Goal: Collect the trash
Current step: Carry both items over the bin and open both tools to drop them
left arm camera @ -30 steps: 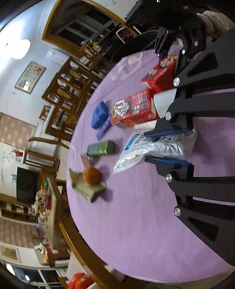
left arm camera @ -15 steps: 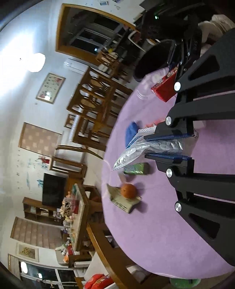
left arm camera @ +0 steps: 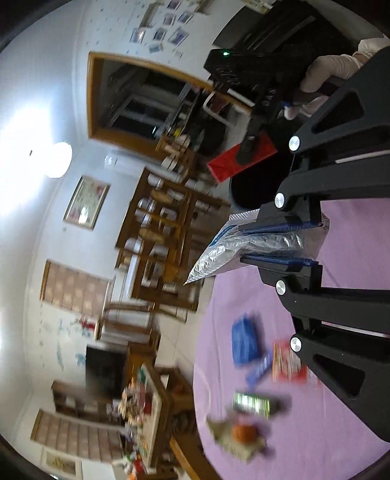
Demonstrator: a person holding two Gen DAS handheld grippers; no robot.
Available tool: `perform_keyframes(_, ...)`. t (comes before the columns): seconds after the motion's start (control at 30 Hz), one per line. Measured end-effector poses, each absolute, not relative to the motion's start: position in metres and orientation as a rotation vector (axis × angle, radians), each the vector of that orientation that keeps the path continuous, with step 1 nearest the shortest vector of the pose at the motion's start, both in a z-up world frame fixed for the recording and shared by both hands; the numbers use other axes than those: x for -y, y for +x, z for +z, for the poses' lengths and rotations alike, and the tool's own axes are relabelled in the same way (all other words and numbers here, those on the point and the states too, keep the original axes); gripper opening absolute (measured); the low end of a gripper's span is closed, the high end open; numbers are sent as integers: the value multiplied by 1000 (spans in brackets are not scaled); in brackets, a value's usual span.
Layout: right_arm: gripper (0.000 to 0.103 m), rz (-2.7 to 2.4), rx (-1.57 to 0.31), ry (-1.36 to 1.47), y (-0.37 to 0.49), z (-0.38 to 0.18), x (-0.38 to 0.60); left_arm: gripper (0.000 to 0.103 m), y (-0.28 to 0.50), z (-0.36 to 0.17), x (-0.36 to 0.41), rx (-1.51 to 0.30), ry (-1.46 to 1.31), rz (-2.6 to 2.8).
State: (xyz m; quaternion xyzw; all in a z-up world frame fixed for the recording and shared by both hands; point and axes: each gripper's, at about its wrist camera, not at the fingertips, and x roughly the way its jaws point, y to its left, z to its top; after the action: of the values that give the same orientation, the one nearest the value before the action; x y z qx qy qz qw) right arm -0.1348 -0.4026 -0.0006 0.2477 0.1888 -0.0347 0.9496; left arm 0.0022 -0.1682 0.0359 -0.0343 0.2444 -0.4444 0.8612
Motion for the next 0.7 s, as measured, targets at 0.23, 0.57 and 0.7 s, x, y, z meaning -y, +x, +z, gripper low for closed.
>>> perform_keyframes(0.23,51,-293,-324,535,-175,-4,482,14,-11,23,271,-540,-19,-1096)
perform_keyframes(0.57,51,-410,-322,617,-197,-49,553,14,-23,-20,368,-580,143,-1181)
perform_keyframes(0.7,51,-420,-334,635,-194,-62,559,14,-23,-31,374,-603,178,-1174)
